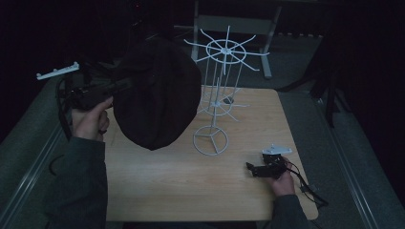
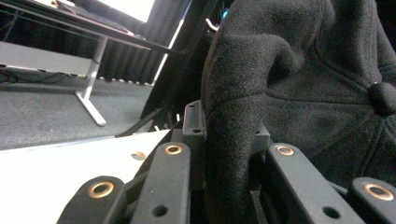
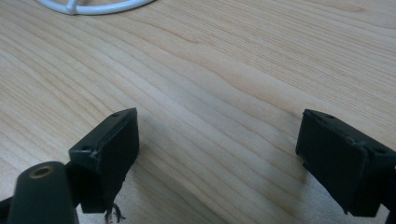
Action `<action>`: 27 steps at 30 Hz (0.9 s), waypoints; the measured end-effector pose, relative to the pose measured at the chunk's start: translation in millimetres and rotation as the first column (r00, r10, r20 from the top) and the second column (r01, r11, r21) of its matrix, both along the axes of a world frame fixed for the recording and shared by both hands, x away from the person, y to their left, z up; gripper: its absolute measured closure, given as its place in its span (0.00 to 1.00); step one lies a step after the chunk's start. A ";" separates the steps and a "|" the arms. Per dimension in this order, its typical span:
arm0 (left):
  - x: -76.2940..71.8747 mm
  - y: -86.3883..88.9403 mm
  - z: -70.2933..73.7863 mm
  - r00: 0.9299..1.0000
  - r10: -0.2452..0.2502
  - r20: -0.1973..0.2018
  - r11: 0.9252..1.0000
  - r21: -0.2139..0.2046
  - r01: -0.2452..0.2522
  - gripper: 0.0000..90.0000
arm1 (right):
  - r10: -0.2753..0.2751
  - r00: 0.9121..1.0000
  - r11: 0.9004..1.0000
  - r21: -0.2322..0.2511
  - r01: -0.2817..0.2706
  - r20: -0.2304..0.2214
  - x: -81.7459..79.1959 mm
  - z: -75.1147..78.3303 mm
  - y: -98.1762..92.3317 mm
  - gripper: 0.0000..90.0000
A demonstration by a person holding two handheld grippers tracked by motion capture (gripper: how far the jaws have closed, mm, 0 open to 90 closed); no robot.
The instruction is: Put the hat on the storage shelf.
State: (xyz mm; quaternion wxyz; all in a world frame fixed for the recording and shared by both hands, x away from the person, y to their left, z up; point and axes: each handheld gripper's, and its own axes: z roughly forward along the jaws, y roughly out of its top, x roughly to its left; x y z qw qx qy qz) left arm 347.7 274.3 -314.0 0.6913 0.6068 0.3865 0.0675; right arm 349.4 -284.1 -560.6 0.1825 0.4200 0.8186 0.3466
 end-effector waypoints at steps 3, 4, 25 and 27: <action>0.2 -1.1 0.3 1.000 0.003 0.000 1.000 0.000 -0.003 0.87 | 0.000 1.000 1.000 0.000 0.000 0.001 0.0 0.0 0.0 0.15; 1.2 -2.3 0.9 1.000 -0.002 0.001 1.000 -0.002 0.002 0.87 | 0.000 1.000 1.000 0.000 0.000 0.000 0.0 0.0 0.0 0.15; 24.3 -26.8 4.0 1.000 0.011 -0.001 0.998 -0.067 -0.011 0.87 | 0.000 1.000 1.000 0.001 0.000 -0.001 0.0 0.0 0.0 0.15; 28.3 -31.6 1.2 1.000 0.013 -0.012 0.998 -0.056 -0.013 0.87 | 0.000 1.000 1.000 0.001 0.000 -0.001 0.0 0.0 0.0 0.15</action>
